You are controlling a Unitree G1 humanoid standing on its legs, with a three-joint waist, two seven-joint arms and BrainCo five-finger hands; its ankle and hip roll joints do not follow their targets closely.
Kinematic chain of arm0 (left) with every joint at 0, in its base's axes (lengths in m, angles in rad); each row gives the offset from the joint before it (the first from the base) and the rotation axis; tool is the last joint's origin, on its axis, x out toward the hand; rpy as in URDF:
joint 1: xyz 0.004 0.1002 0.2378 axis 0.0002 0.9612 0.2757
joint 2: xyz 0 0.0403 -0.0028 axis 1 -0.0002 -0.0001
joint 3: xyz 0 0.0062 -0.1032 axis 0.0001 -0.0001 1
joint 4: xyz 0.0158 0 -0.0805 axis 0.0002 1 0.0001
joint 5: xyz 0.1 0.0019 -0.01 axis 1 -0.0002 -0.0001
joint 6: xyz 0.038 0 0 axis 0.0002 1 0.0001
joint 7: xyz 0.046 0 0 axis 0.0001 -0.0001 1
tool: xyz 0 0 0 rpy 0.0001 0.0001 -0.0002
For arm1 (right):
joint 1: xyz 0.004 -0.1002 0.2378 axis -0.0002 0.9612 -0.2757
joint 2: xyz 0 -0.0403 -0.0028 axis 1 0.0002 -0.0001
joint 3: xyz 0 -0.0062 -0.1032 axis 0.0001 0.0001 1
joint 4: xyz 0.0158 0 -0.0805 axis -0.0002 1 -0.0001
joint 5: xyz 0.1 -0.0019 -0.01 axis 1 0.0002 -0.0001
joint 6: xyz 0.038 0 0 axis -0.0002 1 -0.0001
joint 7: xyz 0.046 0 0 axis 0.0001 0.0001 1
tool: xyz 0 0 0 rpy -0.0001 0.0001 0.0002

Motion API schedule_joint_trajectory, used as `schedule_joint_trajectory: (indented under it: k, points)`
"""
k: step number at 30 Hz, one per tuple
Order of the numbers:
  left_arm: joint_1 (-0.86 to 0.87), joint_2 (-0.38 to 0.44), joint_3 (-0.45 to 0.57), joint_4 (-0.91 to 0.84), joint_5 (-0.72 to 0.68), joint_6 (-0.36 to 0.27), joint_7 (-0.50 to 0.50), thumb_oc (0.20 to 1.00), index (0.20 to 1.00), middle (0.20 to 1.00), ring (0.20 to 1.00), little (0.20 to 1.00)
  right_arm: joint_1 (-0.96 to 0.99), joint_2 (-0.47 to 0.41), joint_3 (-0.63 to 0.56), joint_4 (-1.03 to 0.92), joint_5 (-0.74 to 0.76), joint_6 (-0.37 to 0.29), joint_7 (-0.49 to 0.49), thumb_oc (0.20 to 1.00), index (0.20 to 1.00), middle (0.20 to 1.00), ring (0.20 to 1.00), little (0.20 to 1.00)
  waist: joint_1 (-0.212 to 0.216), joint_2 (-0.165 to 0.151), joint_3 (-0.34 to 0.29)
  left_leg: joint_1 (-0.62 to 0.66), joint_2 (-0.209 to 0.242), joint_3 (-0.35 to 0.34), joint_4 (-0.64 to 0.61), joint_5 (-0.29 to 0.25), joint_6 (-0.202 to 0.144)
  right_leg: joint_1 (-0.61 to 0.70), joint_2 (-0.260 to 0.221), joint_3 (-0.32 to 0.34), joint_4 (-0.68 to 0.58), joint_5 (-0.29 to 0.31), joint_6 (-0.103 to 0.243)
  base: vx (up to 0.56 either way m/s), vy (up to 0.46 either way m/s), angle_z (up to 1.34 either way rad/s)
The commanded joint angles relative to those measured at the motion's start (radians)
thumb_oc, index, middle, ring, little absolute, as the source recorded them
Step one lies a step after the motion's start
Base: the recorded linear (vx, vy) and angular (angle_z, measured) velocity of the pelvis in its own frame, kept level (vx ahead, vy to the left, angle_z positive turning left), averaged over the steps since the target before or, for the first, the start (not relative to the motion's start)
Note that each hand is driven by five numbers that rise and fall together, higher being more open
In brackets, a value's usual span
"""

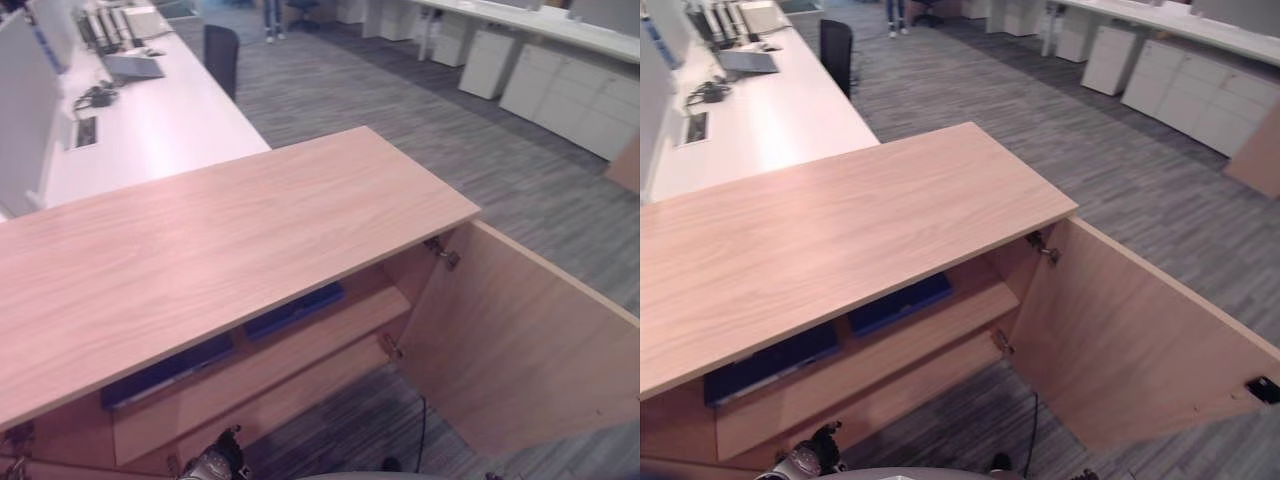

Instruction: Put the empty folder in the office cabinet

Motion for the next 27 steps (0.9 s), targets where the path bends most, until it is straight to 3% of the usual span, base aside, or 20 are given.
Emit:
schedule_joint_trajectory:
  k: [1,4,7,8,10,12,16,17,18,20,21,22,23,26,27]
  points:
    - [-0.022,-0.042,0.036,0.090,0.026,-0.004,-0.007,1.000,1.000,1.000,1.000,1.000,-0.067,0.020,-0.023,0.043,0.077,-0.031,-0.018,1.000,1.000,1.000,1.000,1.000,-0.007,0.031,0.019,-0.027,-0.050,-0.071,0.003,-0.064,0.035,-0.083,0.040,-0.035,0.007,0.033,0.049,-0.16,0.196,-0.43]
    - [0.004,-0.048,0.045,0.109,0.051,-0.005,-0.022,1.000,1.000,1.000,1.000,1.000,-0.030,0.038,-0.062,0.030,0.139,-0.046,-0.020,1.000,1.000,1.000,1.000,1.000,-0.052,0.028,0.046,-0.012,-0.070,-0.006,0.003,-0.078,0.054,-0.136,0.029,0.011,0.020,0.075,0.074,-0.13,0.167,-0.43]
    - [0.018,-0.049,0.060,0.115,0.053,-0.006,-0.026,1.000,1.000,1.000,1.000,1.000,-0.006,0.047,-0.076,0.016,0.154,-0.051,-0.021,1.000,1.000,1.000,1.000,1.000,-0.068,0.023,0.065,-0.008,-0.077,0.039,0.003,-0.080,0.061,-0.175,0.021,0.015,0.040,0.087,0.084,-0.10,0.089,-0.71]
    - [0.020,-0.044,0.060,0.119,0.061,-0.002,-0.028,1.000,1.000,1.000,1.000,1.000,-0.026,0.037,-0.087,0.014,0.178,-0.045,-0.017,1.000,1.000,1.000,1.000,1.000,-0.068,0.021,0.078,-0.003,-0.073,0.052,0.003,-0.082,0.060,-0.180,0.018,-0.004,0.055,0.078,0.088,-0.14,0.046,-1.16]
    - [0.015,-0.039,0.065,0.128,0.079,0.005,-0.034,1.000,1.000,1.000,1.000,1.000,-0.017,0.043,-0.094,-0.011,0.203,-0.058,-0.034,1.000,1.000,1.000,1.000,1.000,-0.057,0.019,0.095,-0.001,-0.060,0.094,0.003,-0.076,0.058,-0.182,-0.023,-0.119,0.083,0.055,0.078,-0.12,0.020,-1.18]
    - [0.032,-0.040,0.076,0.135,0.095,0.011,-0.025,1.000,1.000,1.000,1.000,1.000,0.022,0.052,-0.114,-0.014,0.225,-0.068,-0.040,1.000,1.000,1.000,1.000,1.000,-0.055,0.029,0.098,0.012,-0.039,0.105,0.003,-0.091,0.053,-0.156,-0.059,-0.191,0.122,0.008,0.074,-0.05,-0.006,-0.99]
    - [0.034,-0.033,0.106,0.122,0.069,0.012,-0.022,1.000,1.000,1.000,1.000,1.000,0.058,0.049,-0.164,-0.031,0.273,-0.079,-0.055,1.000,1.000,1.000,1.000,1.000,-0.062,0.033,0.092,0.008,-0.019,0.128,0.003,-0.090,0.058,-0.125,-0.111,-0.164,0.180,-0.012,0.069,-0.09,-0.053,-0.39]
    - [0.030,-0.033,0.124,0.110,0.041,0.009,-0.012,1.000,1.000,1.000,1.000,1.000,0.079,0.047,-0.191,-0.069,0.291,-0.088,-0.067,1.000,1.000,1.000,1.000,1.000,-0.069,0.040,0.082,0.000,-0.005,0.151,0.003,-0.089,0.063,-0.107,-0.170,-0.134,0.219,-0.007,0.071,-0.10,-0.097,-0.03]
    - [0.032,-0.031,0.127,0.107,0.037,0.009,-0.008,1.000,1.000,1.000,1.000,1.000,0.091,0.044,-0.201,-0.098,0.292,-0.091,-0.075,1.000,1.000,1.000,1.000,1.000,-0.067,0.042,0.073,-0.004,-0.001,0.160,0.003,-0.091,0.064,-0.099,-0.199,-0.125,0.233,-0.003,0.074,-0.07,-0.111,-0.08]
    - [0.036,-0.031,0.126,0.104,0.040,0.009,-0.007,1.000,1.000,1.000,1.000,1.000,0.105,0.046,-0.208,-0.130,0.292,-0.089,-0.080,1.000,1.000,1.000,1.000,1.000,-0.065,0.040,0.062,-0.006,-0.003,0.164,0.003,-0.091,0.066,-0.092,-0.225,-0.116,0.245,0.009,0.081,0.01,-0.090,-0.43]
    - [0.040,-0.030,0.130,0.096,0.045,0.007,-0.001,1.000,1.000,1.000,1.000,1.000,0.124,0.042,-0.215,-0.239,0.290,-0.101,-0.091,1.000,1.000,1.000,1.000,1.000,-0.069,0.029,0.044,-0.010,-0.005,0.166,0.003,-0.093,0.065,-0.070,-0.250,-0.088,0.243,0.036,0.092,0.02,-0.085,-0.57]
    - [0.042,-0.029,0.130,0.095,0.045,0.008,-0.001,1.000,1.000,1.000,1.000,1.000,0.129,0.043,-0.215,-0.245,0.289,-0.098,-0.093,1.000,1.000,1.000,1.000,1.000,-0.068,0.028,0.043,-0.010,-0.006,0.167,0.003,-0.093,0.065,-0.070,-0.251,-0.087,0.241,0.038,0.093,0.04,-0.208,-0.19]
    - [0.043,-0.026,0.137,0.084,0.045,0.009,0.006,1.000,1.000,1.000,1.000,1.000,0.148,0.032,-0.206,-0.406,0.267,-0.107,-0.105,1.000,1.000,1.000,1.000,1.000,-0.073,0.013,0.030,-0.011,-0.008,0.175,0.003,-0.091,0.060,-0.043,-0.231,-0.066,0.194,0.035,0.102,0.03,-0.168,-0.01]
    - [0.052,-0.024,0.146,0.080,0.056,0.003,0.006,1.000,1.000,1.000,1.000,1.000,0.157,0.002,-0.197,-0.476,0.235,-0.101,-0.102,1.000,1.000,1.000,1.000,1.000,-0.072,-0.004,0.018,-0.003,-0.005,0.190,0.003,-0.083,0.049,-0.011,-0.190,-0.056,0.107,0.004,0.122,0.02,-0.197,-0.36]
    - [0.064,-0.024,0.161,0.086,0.062,0.000,0.007,1.000,1.000,1.000,1.000,1.000,0.115,-0.036,-0.192,-0.496,0.225,-0.107,-0.102,1.000,1.000,1.000,1.000,1.000,-0.058,-0.018,0.015,-0.004,0.012,0.212,0.003,-0.052,0.037,-0.006,-0.155,-0.057,0.062,0.010,0.115,0.02,-0.369,-0.66]
